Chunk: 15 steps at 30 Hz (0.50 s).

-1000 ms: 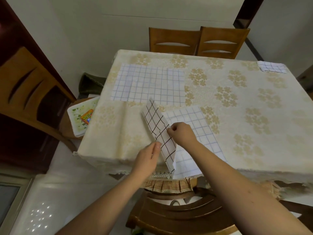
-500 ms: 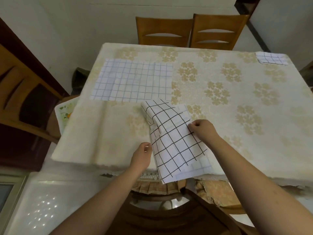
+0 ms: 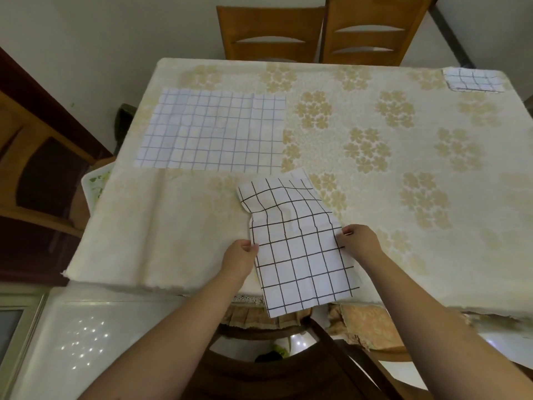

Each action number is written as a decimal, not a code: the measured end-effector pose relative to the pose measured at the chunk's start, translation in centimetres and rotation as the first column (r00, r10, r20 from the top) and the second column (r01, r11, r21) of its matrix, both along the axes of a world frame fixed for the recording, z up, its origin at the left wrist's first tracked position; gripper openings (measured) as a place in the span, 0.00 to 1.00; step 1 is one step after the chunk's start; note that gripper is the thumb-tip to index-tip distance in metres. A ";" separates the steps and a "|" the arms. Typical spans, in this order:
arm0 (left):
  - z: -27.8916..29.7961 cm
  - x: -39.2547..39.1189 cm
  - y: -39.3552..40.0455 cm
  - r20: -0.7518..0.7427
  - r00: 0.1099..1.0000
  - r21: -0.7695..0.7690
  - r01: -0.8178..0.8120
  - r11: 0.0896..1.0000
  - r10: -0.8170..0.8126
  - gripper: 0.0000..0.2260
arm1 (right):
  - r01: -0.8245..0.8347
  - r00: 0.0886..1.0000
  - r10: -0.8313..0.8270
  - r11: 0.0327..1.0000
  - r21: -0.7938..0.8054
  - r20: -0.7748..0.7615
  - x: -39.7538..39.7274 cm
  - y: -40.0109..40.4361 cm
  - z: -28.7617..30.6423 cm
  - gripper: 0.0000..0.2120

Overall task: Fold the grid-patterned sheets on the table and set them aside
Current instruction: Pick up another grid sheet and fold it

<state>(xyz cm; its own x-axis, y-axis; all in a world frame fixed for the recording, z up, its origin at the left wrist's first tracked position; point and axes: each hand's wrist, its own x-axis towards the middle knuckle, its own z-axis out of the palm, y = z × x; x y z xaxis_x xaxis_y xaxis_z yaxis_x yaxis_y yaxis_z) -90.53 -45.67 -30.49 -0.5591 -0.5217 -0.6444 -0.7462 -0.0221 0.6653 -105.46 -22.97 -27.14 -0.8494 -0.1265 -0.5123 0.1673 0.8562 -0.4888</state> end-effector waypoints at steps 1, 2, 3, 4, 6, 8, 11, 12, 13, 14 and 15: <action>-0.2 -0.4 0.1 0.004 1.000 0.011 -0.008 1.000 0.008 0.17 | 0.006 1.000 -0.007 1.000 0.012 0.024 -0.2 0.2 -0.2 0.06; -0.3 -0.8 0.2 0.006 1.000 0.020 -0.013 1.000 0.013 0.17 | 0.012 0.999 -0.013 1.000 0.020 0.048 -0.4 0.3 -0.5 0.06; -0.4 -1.1 0.4 0.009 1.000 0.031 -0.016 0.999 0.016 0.15 | 0.020 0.998 -0.021 1.000 0.018 0.065 -0.6 0.3 -0.7 0.06; -0.5 -1.4 0.5 0.011 1.000 0.039 -0.011 0.999 0.011 0.12 | 0.035 0.997 -0.036 0.999 0.005 0.073 -0.7 0.2 -0.8 0.07; -0.7 -1.9 0.6 0.011 1.000 0.022 0.002 1.000 -0.002 0.08 | 0.092 0.993 -0.087 0.994 -0.063 0.073 -0.9 -0.1 -1.0 0.12; -1.0 -2.0 0.5 -0.011 1.000 -0.009 -0.007 1.000 0.007 0.13 | 0.140 0.989 -0.134 0.981 -0.133 0.057 -1.0 -0.7 -1.3 0.17; -1.1 -1.7 0.0 -0.005 0.999 -0.049 -0.034 0.998 0.034 0.16 | 0.126 0.992 -0.125 0.983 -0.132 0.014 -1.3 -1.6 -1.7 0.22; -1.0 -1.6 -0.3 0.002 1.000 -0.065 -0.028 0.998 0.028 0.16 | 0.115 0.993 -0.116 0.986 -0.123 0.003 -1.3 -2.0 -1.8 0.23; -1.0 -1.4 -0.6 0.003 1.000 -0.078 -0.018 0.997 0.019 0.17 | 0.105 0.994 -0.107 0.988 -0.111 -0.011 -1.4 -2.5 -1.8 0.23; -0.9 -1.2 -0.9 0.001 1.000 -0.095 -0.002 0.996 0.002 0.17 | 0.088 0.995 -0.092 0.992 -0.091 -0.037 -1.4 -3.1 -1.8 0.24; -0.9 -1.0 -1.2 -0.007 1.000 -0.115 0.017 0.993 -0.018 0.18 | 0.058 0.995 -0.063 0.996 -0.068 -0.074 -1.3 -3.6 -1.8 0.24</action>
<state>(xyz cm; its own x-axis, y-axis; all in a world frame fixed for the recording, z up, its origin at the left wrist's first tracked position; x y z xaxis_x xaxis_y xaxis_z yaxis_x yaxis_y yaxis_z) -91.51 -46.88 -31.34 -0.5735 -0.5820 -0.5765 -0.7407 0.0680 0.6683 -106.76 -26.61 -28.97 -0.8928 -0.1044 -0.4382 0.1784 0.8113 -0.5568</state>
